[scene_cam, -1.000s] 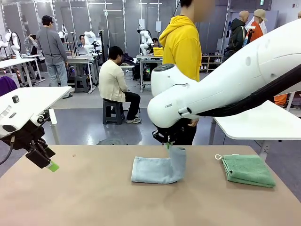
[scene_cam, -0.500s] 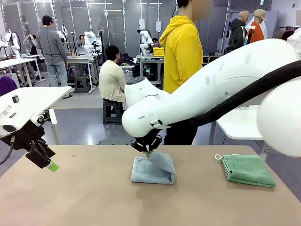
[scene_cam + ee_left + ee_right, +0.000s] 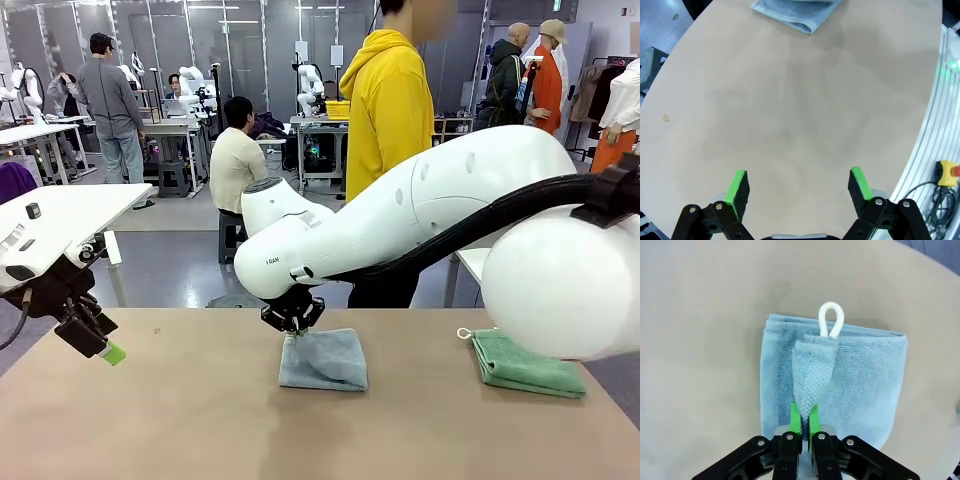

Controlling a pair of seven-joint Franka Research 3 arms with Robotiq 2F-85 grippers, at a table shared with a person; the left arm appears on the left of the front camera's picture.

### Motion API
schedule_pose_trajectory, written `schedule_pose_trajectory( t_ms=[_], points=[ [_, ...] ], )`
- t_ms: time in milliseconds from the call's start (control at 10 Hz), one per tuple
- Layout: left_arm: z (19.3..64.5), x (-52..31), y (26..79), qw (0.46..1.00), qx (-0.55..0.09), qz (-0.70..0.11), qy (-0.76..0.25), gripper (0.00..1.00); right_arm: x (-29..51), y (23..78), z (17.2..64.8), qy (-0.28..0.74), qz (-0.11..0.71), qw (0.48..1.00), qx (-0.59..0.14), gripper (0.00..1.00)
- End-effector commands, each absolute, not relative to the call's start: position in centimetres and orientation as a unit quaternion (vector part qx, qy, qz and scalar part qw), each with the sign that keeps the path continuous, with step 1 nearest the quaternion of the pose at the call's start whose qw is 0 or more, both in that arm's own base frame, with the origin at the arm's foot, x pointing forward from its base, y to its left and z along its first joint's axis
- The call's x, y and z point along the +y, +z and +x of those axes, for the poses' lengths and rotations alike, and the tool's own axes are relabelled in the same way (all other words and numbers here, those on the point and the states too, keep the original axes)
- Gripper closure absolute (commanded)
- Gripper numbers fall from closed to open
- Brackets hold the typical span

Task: Fold the towels and place them in the basket.
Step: When a person lays out a Towel with hook on the table, fold it in half twice.

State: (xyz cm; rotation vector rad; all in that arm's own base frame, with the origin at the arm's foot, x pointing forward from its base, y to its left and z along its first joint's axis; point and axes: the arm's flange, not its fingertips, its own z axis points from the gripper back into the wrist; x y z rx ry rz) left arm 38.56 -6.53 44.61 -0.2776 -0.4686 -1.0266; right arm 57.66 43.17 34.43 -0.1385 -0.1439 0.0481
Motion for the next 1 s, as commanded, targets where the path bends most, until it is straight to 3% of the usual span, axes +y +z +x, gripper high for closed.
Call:
schedule_pose_trajectory(
  t_ms=[0,100,400,600,900],
  points=[
    [38.6,-6.8,44.6,0.840,-0.218,-0.130,-0.480,0.00,43.6,34.6,58.1,0.000,-0.044,0.997,-0.061,0.74],
    [38.6,-6.8,44.6,0.840,-0.218,-0.130,-0.480,0.00,43.4,34.5,58.0,-0.002,-0.043,0.997,-0.061,0.65],
    [38.6,-6.8,44.6,0.840,-0.218,-0.130,-0.480,0.00,43.1,34.5,57.8,-0.003,-0.039,0.997,-0.062,0.18],
    [38.6,-6.8,44.6,0.840,-0.218,-0.130,-0.480,0.00,42.9,34.7,57.7,-0.004,-0.035,0.997,-0.064,0.00],
    [38.6,-6.8,44.6,0.840,-0.218,-0.130,-0.480,0.00,41.8,35.0,57.8,-0.008,-0.024,0.998,-0.065,0.00]
  ],
)
